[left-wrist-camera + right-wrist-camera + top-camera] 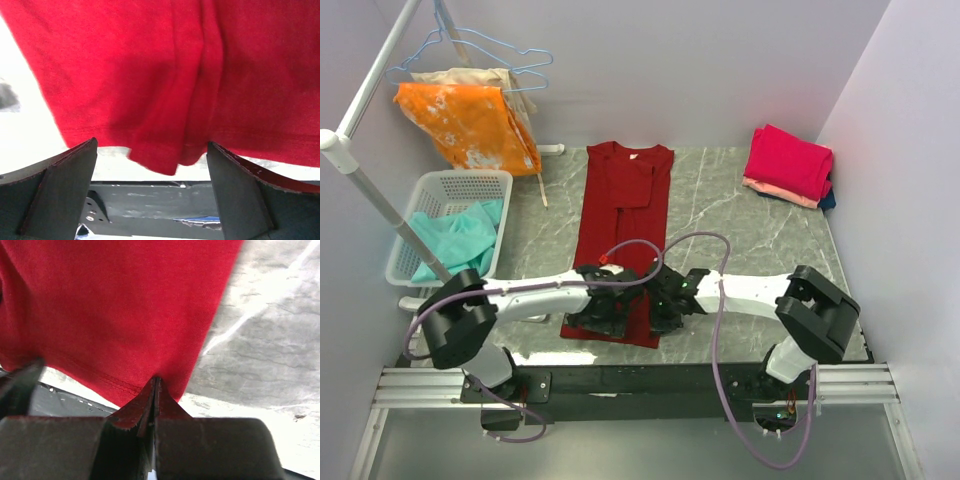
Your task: Fold and stack the t-shirts
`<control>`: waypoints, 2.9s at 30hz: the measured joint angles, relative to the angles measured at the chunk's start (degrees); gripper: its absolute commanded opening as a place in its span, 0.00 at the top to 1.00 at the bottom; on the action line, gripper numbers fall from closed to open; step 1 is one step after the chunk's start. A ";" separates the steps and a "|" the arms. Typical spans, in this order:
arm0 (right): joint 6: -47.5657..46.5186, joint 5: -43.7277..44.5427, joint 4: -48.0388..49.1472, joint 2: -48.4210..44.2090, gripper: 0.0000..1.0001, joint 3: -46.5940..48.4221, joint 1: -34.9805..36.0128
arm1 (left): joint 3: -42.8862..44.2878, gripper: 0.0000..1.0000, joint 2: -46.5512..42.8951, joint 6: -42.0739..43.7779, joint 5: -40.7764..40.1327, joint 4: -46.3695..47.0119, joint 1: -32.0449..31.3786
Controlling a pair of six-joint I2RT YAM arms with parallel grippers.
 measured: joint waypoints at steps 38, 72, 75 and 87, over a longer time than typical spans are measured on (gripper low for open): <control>-1.99 7.87 -11.23 -23.12 0.67 -2.82 -3.85 | -0.87 0.01 -18.97 -11.28 -1.38 2.38 -1.16; -11.78 -0.37 -9.29 8.74 1.00 12.66 9.46 | -10.19 0.01 -18.64 -3.82 11.82 4.44 22.84; -12.52 -1.60 -9.53 9.81 1.00 13.60 9.70 | -10.82 0.01 -19.15 -3.26 12.68 3.96 22.84; -8.22 4.52 -13.51 4.33 0.84 14.88 10.95 | -11.17 0.05 -25.75 -2.60 16.02 3.10 22.86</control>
